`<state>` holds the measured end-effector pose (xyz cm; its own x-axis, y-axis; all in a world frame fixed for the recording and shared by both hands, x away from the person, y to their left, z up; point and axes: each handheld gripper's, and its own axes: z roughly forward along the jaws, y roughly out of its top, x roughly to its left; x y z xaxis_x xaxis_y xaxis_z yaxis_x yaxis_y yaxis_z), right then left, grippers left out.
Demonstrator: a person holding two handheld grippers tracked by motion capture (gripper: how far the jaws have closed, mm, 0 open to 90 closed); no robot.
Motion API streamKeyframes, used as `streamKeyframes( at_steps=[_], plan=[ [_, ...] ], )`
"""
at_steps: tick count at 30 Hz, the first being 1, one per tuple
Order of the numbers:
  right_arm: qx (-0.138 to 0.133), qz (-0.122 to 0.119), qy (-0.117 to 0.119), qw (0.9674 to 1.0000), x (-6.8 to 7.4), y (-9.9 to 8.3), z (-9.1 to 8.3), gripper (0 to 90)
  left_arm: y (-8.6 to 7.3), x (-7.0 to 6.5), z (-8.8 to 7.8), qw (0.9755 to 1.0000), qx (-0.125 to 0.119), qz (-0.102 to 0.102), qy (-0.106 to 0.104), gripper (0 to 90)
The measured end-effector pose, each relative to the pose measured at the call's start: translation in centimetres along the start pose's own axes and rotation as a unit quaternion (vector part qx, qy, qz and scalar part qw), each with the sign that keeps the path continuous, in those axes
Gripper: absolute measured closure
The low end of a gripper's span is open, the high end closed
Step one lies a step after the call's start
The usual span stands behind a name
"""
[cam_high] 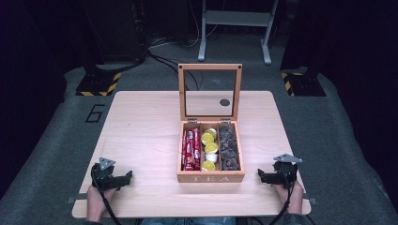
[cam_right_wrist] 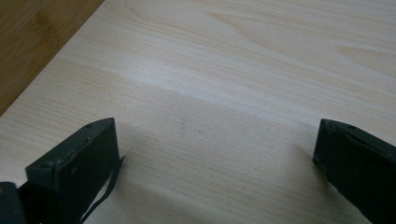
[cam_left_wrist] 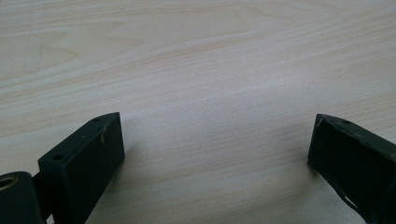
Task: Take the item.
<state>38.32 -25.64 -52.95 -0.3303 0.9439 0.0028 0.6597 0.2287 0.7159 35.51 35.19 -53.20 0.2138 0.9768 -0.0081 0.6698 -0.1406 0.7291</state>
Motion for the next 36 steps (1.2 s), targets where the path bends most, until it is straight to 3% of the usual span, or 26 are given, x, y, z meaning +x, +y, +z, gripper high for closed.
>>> streamKeyframes(
  at_steps=[4, 25, 26, 28, 30, 32, 33, 36],
  plan=[
    [0.004, 0.001, 0.000, 1.0000, 0.0, 0.1, 0.1, 0.0, 0.0, 0.0, 0.0, 0.9999, 0.000, 0.010, 0.000, 3.1],
    [0.005, -0.003, 0.001, 1.0000, -0.2, 0.3, 0.2, 0.0, -0.2, -0.3, -0.3, 0.9999, 0.010, 0.008, -0.002, 0.4],
    [0.006, -0.002, 0.001, 1.0000, -0.2, 0.3, 0.2, 0.0, -0.3, -0.3, -0.2, 1.0000, 0.003, 0.005, -0.002, 0.4],
    [0.005, -0.002, 0.001, 1.0000, -0.2, 0.3, 0.2, 0.0, -0.2, -0.3, -0.3, 0.9999, 0.008, 0.009, -0.003, 0.4],
    [0.004, -0.003, 0.000, 1.0000, -0.2, 0.3, 0.2, 0.0, -0.3, -0.4, -0.4, 1.0000, -0.001, -0.001, -0.007, 0.5],
    [0.006, 0.000, 0.000, 1.0000, -0.2, 0.3, 0.2, 0.0, -0.2, -0.5, -0.6, 0.9998, 0.011, -0.002, -0.018, 0.3],
    [0.004, 0.000, -0.001, 1.0000, -0.2, 0.3, 0.2, 0.0, 0.1, -0.8, -0.9, 0.9997, 0.010, 0.008, -0.023, 0.3],
    [0.005, 0.000, 0.000, 1.0000, -0.2, 0.3, 0.2, 0.0, 0.3, -1.0, -1.0, 0.9996, 0.001, 0.009, -0.025, 0.3]
  ],
)
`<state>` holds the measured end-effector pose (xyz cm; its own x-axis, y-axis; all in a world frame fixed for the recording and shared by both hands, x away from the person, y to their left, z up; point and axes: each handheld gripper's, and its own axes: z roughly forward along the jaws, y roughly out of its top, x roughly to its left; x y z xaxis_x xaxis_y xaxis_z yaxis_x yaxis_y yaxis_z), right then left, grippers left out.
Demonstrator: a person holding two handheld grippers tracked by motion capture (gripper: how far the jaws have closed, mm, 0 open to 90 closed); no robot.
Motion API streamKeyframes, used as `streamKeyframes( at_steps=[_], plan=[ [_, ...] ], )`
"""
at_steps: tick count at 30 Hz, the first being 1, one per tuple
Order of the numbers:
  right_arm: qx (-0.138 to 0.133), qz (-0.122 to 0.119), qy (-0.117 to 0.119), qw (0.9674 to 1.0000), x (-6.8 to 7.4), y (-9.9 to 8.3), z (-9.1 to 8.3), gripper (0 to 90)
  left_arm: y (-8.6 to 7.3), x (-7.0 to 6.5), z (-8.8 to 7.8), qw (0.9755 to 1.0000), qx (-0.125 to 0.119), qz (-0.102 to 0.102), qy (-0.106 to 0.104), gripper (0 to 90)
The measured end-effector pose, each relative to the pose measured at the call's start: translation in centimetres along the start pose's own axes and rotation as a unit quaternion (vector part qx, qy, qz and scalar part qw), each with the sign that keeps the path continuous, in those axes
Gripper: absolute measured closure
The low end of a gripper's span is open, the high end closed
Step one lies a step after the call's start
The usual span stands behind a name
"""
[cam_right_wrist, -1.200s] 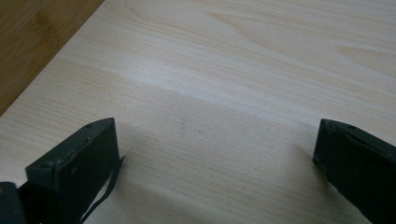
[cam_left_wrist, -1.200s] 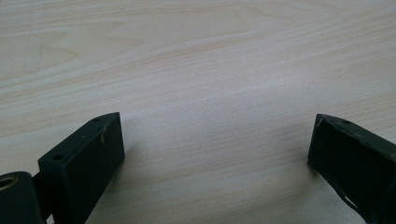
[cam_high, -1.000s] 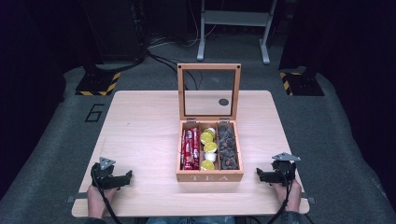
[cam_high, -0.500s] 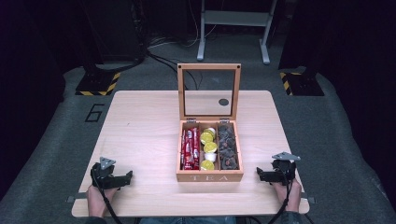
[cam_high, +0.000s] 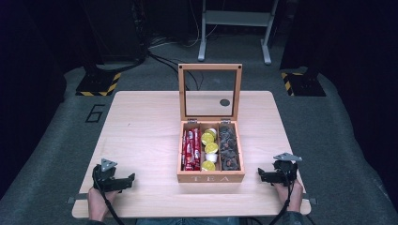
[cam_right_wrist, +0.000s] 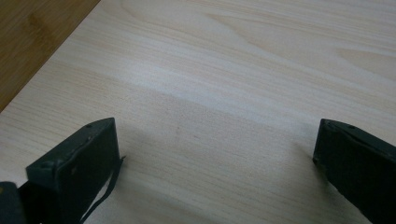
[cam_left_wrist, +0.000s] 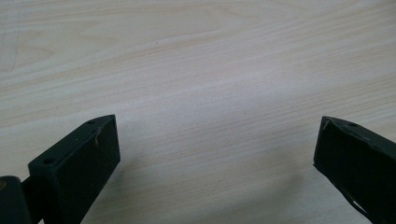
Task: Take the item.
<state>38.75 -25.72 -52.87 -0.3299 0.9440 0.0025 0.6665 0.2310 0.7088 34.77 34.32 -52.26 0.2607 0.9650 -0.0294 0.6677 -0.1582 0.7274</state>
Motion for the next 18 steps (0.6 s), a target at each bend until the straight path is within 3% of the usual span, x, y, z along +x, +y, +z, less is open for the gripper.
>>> streamKeyframes(
  at_steps=[8, 9, 18],
  plan=[
    [-0.001, 0.000, -0.001, 1.0000, 0.0, 0.0, 0.0, 0.0, 1.1, -1.5, -1.2, 0.9994, -0.021, 0.016, -0.020, 0.3],
    [-0.001, 0.000, -0.001, 1.0000, 0.0, 0.0, 0.0, 0.0, 1.4, -1.9, -1.5, 0.9991, -0.016, 0.024, -0.031, 0.4],
    [0.000, 0.001, -0.001, 1.0000, 0.0, 0.0, 0.0, 0.0, 2.8, -3.5, -2.1, 0.9979, -0.023, 0.041, -0.044, 0.4]
  ],
)
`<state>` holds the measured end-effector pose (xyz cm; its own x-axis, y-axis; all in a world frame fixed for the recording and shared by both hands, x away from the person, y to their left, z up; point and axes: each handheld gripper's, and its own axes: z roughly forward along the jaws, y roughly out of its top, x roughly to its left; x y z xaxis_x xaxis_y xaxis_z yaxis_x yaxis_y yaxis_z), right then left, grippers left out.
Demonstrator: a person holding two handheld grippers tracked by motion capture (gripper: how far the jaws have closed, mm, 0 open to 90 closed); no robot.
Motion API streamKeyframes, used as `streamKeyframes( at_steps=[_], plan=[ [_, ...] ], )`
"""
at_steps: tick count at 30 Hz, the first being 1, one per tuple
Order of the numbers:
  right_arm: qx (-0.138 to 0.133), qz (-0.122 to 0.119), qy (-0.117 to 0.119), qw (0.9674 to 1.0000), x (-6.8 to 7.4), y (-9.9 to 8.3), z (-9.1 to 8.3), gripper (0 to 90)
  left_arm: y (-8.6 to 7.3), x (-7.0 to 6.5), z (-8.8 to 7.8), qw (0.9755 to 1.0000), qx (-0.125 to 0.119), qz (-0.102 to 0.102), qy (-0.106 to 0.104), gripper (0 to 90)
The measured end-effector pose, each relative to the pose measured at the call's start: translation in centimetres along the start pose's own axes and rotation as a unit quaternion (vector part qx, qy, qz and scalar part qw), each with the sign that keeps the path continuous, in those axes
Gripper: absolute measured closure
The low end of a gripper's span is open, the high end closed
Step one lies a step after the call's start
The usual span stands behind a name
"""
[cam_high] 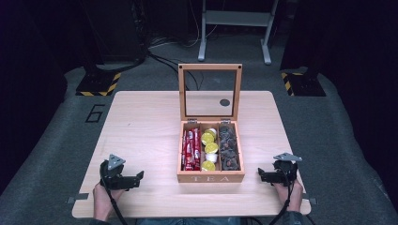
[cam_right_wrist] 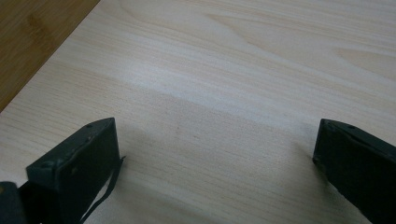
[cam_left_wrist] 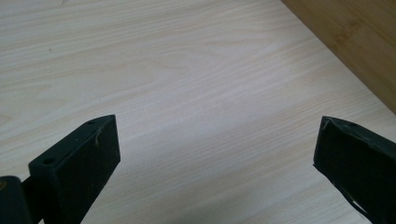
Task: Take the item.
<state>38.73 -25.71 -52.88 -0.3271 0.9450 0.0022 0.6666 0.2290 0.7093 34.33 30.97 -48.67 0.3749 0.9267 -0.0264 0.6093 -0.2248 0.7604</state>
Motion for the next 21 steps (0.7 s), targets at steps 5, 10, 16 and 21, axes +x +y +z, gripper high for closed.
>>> streamKeyframes(
  at_steps=[5, 10, 16, 21],
  plan=[
    [-0.002, 0.004, -0.002, 1.0000, 0.0, 0.0, 0.0, 0.0, 1.1, -1.0, 0.1, 0.9999, -0.006, 0.008, -0.013, 0.5],
    [-0.003, 0.004, -0.001, 1.0000, 0.0, 0.0, 0.0, 0.0, 2.0, -1.8, 0.3, 0.9996, -0.006, 0.022, -0.019, 0.6],
    [-0.003, 0.003, -0.002, 1.0000, 0.0, 0.0, 0.0, 0.0, 2.8, -2.7, 0.2, 0.9991, -0.010, 0.029, -0.028, 0.5],
    [-0.003, 0.003, -0.002, 1.0000, 0.0, 0.0, 0.0, 0.0, 3.8, -3.8, 0.5, 0.9981, -0.008, 0.047, -0.038, 0.3]
  ],
)
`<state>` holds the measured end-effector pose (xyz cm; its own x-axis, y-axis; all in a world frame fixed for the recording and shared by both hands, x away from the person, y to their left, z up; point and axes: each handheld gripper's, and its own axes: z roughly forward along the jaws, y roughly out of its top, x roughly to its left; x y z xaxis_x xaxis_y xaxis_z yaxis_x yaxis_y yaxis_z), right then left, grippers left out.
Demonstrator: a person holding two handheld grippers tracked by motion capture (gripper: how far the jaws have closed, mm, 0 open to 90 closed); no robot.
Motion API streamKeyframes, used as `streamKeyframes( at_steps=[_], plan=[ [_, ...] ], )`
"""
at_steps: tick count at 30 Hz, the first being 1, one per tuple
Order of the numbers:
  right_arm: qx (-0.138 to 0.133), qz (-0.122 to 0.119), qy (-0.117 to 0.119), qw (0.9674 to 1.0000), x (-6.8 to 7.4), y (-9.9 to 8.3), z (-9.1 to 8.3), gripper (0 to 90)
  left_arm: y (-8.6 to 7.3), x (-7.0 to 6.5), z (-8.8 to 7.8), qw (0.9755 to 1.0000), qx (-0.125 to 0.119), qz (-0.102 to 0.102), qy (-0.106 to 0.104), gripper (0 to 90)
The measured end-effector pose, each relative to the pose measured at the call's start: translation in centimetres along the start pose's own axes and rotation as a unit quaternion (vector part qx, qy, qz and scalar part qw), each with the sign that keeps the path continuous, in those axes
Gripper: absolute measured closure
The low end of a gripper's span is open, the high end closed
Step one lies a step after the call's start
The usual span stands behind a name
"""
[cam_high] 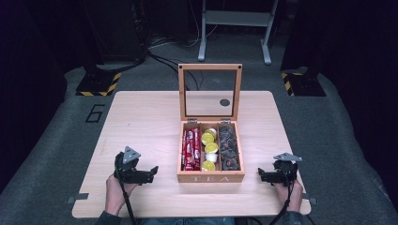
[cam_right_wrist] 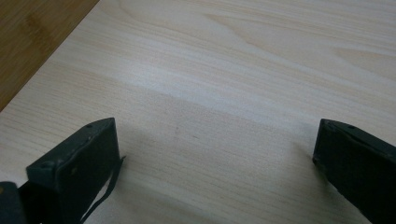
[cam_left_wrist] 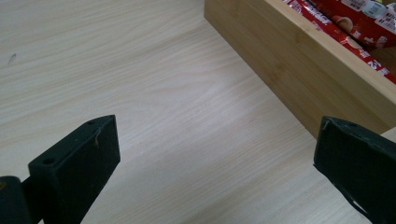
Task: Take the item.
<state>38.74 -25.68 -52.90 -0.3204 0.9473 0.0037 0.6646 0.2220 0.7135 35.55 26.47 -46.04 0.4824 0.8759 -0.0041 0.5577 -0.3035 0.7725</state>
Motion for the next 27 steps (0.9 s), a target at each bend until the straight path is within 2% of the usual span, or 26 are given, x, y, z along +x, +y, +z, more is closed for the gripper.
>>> streamKeyframes(
  at_steps=[8, 16, 26, 27],
  plan=[
    [0.000, 0.000, 0.000, 1.0000, 0.0, 0.0, 0.0, 0.0, 1.3, -0.9, -0.2, 0.9998, -0.011, 0.011, -0.009, 0.2],
    [0.000, 0.000, 0.000, 1.0000, 0.0, 0.0, 0.0, 0.0, 2.9, -2.1, -0.1, 0.9991, -0.011, 0.035, -0.023, 0.2],
    [0.000, 0.000, 0.000, 1.0000, 0.0, 0.0, 0.0, 0.0, 4.6, -3.3, 0.0, 0.9978, -0.023, 0.047, -0.039, 0.2],
    [0.000, 0.000, 0.000, 1.0000, 0.0, 0.0, 0.0, 0.0, 4.7, -3.4, 0.1, 0.9978, -0.026, 0.049, -0.036, 0.2]
  ],
)
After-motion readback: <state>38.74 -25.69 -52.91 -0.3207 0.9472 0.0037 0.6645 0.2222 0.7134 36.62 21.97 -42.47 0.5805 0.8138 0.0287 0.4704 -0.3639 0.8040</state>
